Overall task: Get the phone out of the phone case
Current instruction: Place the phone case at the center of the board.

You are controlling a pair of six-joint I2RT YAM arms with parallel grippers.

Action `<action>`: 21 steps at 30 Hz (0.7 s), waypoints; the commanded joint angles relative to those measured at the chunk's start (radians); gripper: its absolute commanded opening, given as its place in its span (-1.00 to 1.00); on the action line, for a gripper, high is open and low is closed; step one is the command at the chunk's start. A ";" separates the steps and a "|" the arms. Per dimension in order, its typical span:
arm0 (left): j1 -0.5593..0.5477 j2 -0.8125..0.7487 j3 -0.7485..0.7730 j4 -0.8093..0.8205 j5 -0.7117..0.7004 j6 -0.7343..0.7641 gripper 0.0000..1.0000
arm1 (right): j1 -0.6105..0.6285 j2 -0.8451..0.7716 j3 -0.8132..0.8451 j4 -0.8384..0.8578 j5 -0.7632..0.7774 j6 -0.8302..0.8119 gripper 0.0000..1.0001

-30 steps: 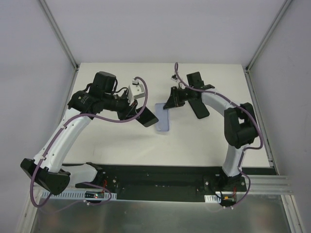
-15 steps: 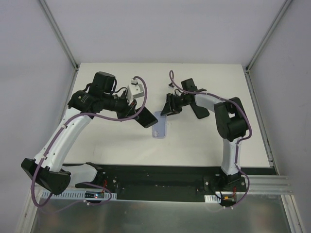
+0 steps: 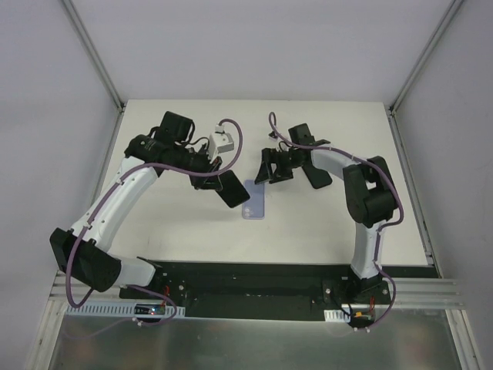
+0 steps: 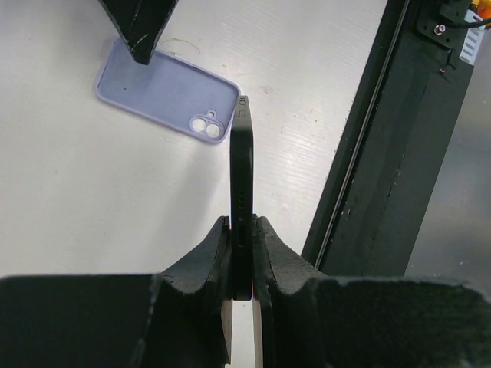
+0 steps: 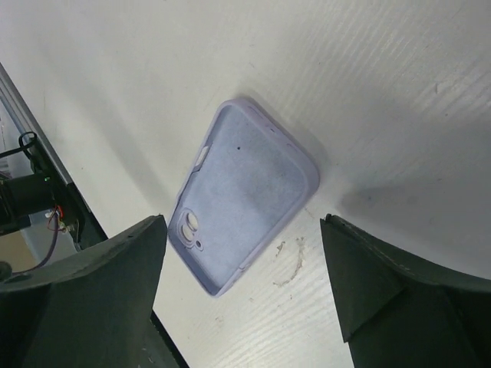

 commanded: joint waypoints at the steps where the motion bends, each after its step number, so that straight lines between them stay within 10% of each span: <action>1: 0.030 0.014 0.026 -0.022 0.080 0.061 -1.00 | 0.001 -0.168 -0.012 -0.040 0.023 -0.098 0.81; 21: 0.103 0.271 0.157 -0.302 0.271 0.254 -1.00 | 0.068 -0.487 -0.215 -0.135 -0.219 -0.344 0.91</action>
